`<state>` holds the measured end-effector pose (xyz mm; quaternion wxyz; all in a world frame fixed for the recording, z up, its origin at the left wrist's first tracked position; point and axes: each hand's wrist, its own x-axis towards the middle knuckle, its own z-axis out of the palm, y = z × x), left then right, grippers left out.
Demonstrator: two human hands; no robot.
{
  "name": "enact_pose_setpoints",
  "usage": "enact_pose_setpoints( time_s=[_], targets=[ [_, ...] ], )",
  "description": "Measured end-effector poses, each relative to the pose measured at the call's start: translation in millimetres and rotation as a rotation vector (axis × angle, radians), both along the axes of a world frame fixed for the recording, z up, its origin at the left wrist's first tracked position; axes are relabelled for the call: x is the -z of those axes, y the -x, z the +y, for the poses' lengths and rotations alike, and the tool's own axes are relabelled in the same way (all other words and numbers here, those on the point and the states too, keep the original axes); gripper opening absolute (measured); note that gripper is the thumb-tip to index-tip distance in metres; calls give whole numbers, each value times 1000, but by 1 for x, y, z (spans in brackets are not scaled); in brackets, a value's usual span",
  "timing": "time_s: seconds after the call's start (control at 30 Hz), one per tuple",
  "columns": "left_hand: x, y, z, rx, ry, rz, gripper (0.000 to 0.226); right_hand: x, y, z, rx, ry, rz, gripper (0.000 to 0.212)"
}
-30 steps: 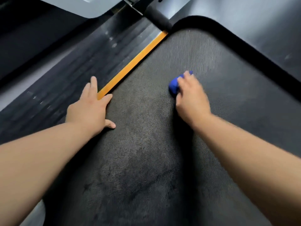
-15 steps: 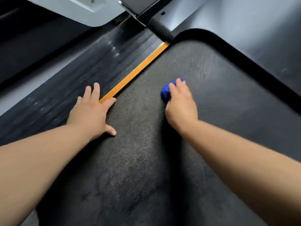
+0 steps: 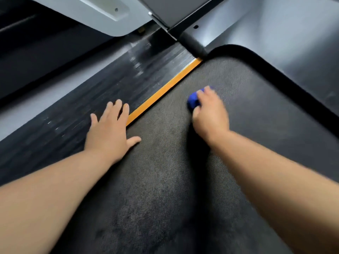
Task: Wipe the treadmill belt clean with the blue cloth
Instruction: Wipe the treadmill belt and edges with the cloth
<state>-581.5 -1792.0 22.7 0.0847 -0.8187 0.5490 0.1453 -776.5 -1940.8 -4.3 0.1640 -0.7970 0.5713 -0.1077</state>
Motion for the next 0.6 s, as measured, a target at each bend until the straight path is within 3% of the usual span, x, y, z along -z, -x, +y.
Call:
enact_pose_setpoints(
  time_s=[0.1, 0.2, 0.23, 0.3, 0.37, 0.4, 0.5, 0.6],
  targets=[
    [-8, -4, -1, 17, -32, 30, 104, 9, -29, 71, -291, -92, -111, 41],
    [-20, -8, -1, 23, -103, 67, 109, 7, -28, 60, -554, -82, -105, 37],
    [-22, -10, -3, 25, -119, 87, 111, 6, -23, 41, -528, 5, -119, 35],
    [-21, -13, -3, 30, -129, 105, 115, 5, -9, -5, -211, 137, -156, 33],
    [-17, -13, -2, 54, -123, 86, 116, 3, -1, -37, 134, 86, -80, 36],
    [-15, -13, -2, 60, -117, 72, 115, 2, -3, -42, 170, 59, -49, 36],
    [-12, -11, -2, 62, -107, 53, 115, -3, -34, -1, -104, 44, -107, 27],
    [-16, -13, -2, 51, -112, 72, 114, 4, -54, 80, -460, -19, -181, 33]
  ],
)
